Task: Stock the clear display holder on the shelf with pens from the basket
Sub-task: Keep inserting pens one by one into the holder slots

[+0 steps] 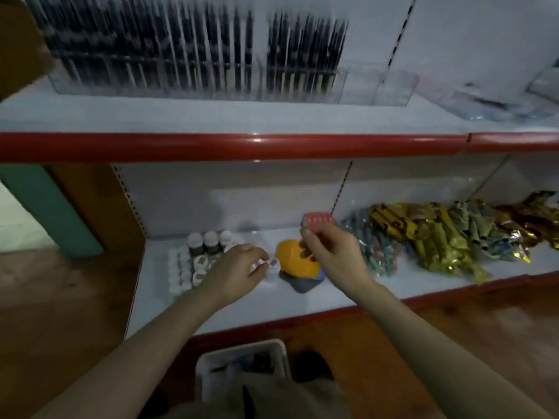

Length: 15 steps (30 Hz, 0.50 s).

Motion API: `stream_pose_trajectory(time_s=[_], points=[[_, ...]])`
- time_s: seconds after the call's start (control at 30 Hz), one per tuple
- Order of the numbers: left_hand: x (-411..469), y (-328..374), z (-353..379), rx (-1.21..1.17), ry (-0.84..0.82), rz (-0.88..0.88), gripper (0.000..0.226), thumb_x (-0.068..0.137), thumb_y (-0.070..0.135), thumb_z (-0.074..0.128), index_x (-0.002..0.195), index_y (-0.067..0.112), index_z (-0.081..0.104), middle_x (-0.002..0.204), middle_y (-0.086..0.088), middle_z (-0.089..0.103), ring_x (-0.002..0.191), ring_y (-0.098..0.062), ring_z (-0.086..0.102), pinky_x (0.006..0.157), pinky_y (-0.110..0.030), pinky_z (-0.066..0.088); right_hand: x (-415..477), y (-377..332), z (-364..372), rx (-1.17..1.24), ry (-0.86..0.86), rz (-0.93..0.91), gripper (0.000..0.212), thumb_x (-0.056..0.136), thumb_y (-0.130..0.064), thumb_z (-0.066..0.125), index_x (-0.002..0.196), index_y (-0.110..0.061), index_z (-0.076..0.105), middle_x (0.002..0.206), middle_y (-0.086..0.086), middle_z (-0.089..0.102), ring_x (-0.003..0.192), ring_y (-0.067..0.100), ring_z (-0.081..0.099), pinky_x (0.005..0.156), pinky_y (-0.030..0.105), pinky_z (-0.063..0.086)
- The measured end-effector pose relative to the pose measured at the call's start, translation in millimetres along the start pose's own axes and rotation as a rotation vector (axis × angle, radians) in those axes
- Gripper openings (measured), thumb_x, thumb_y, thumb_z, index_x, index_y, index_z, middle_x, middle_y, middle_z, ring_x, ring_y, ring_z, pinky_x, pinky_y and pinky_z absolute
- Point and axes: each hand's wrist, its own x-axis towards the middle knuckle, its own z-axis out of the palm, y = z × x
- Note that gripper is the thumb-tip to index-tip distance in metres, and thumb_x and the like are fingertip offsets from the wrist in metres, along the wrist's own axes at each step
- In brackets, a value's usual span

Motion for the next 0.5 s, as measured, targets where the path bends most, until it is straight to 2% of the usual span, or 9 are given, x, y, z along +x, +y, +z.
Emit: stream_pose_trajectory(time_s=[0.1, 0.13, 0.2, 0.23, 0.3, 0.4, 0.43, 0.5], points=[[-33, -47, 48, 0.0, -0.132, -0.2, 0.045, 0.087, 0.038, 0.047, 0.113, 0.005, 0.064, 0.112, -0.011, 0.065, 0.105, -0.027, 0.059, 0.084, -0.032, 0.044, -29, 68, 35, -0.035, -0.081, 0.268, 0.024, 0.094, -0.011, 0.052, 0.072, -0.02, 0.058, 0.072, 0.002, 0.064, 0.059, 0.004, 0.062, 0.06, 0.024, 0.052], [-44, -61, 66, 0.009, -0.178, -0.248, 0.038, 0.091, 0.031, 0.051, 0.118, 0.005, 0.061, 0.118, -0.011, 0.062, 0.109, -0.026, 0.057, 0.088, -0.031, 0.043, -38, 89, 46, -0.042, -0.099, 0.348, 0.023, 0.094, -0.011, 0.051, 0.074, -0.015, 0.06, 0.075, 0.008, 0.065, 0.06, 0.005, 0.063, 0.061, 0.027, 0.053], [-66, -88, 102, 0.035, -0.293, -0.326, 0.033, 0.093, 0.024, 0.053, 0.122, 0.007, 0.058, 0.12, -0.01, 0.059, 0.111, -0.024, 0.055, 0.09, -0.029, 0.042, -57, 129, 68, -0.101, -0.133, 0.478, 0.023, 0.094, -0.013, 0.051, 0.08, 0.0, 0.063, 0.077, 0.014, 0.065, 0.068, 0.021, 0.064, 0.069, 0.04, 0.055], [-77, -102, 121, 0.04, -0.35, -0.353, 0.032, 0.093, 0.023, 0.053, 0.12, 0.007, 0.058, 0.118, -0.011, 0.06, 0.108, -0.024, 0.056, 0.089, -0.03, 0.043, -66, 148, 80, -0.138, -0.157, 0.531, 0.024, 0.094, -0.013, 0.051, 0.082, 0.004, 0.064, 0.075, 0.013, 0.065, 0.07, 0.026, 0.063, 0.073, 0.045, 0.054], [-98, -128, 157, 0.053, -0.467, -0.384, 0.026, 0.094, 0.023, 0.052, 0.113, 0.008, 0.059, 0.108, -0.009, 0.061, 0.099, -0.024, 0.058, 0.083, -0.032, 0.047, -85, 182, 107, -0.182, -0.217, 0.635, 0.025, 0.094, -0.013, 0.05, 0.082, 0.005, 0.064, 0.074, 0.013, 0.066, 0.072, 0.028, 0.064, 0.076, 0.045, 0.054], [-126, -161, 205, 0.068, -0.633, -0.409, 0.016, 0.096, 0.019, 0.046, 0.104, 0.007, 0.053, 0.093, -0.007, 0.059, 0.084, -0.021, 0.056, 0.062, -0.024, 0.04, -110, 229, 148, -0.216, -0.324, 0.796, 0.027, 0.096, -0.013, 0.047, 0.087, 0.008, 0.062, 0.084, 0.021, 0.068, 0.064, 0.02, 0.062, 0.066, 0.031, 0.054], [-131, -170, 219, 0.07, -0.668, -0.408, 0.014, 0.096, 0.017, 0.045, 0.105, 0.008, 0.051, 0.096, -0.01, 0.059, 0.083, -0.022, 0.056, 0.06, -0.025, 0.037, -116, 244, 161, -0.22, -0.365, 0.839, 0.027, 0.097, -0.013, 0.046, 0.086, 0.006, 0.062, 0.088, 0.023, 0.067, 0.063, 0.019, 0.059, 0.064, 0.029, 0.052], [-136, -189, 247, 0.098, -0.71, -0.401, 0.024, 0.097, 0.016, 0.045, 0.118, 0.006, 0.048, 0.112, -0.013, 0.056, 0.088, -0.023, 0.055, 0.065, -0.027, 0.038, -126, 273, 187, -0.217, -0.422, 0.904, 0.026, 0.098, -0.013, 0.045, 0.083, 0.0, 0.06, 0.087, 0.025, 0.063, 0.072, 0.025, 0.058, 0.072, 0.037, 0.054]])
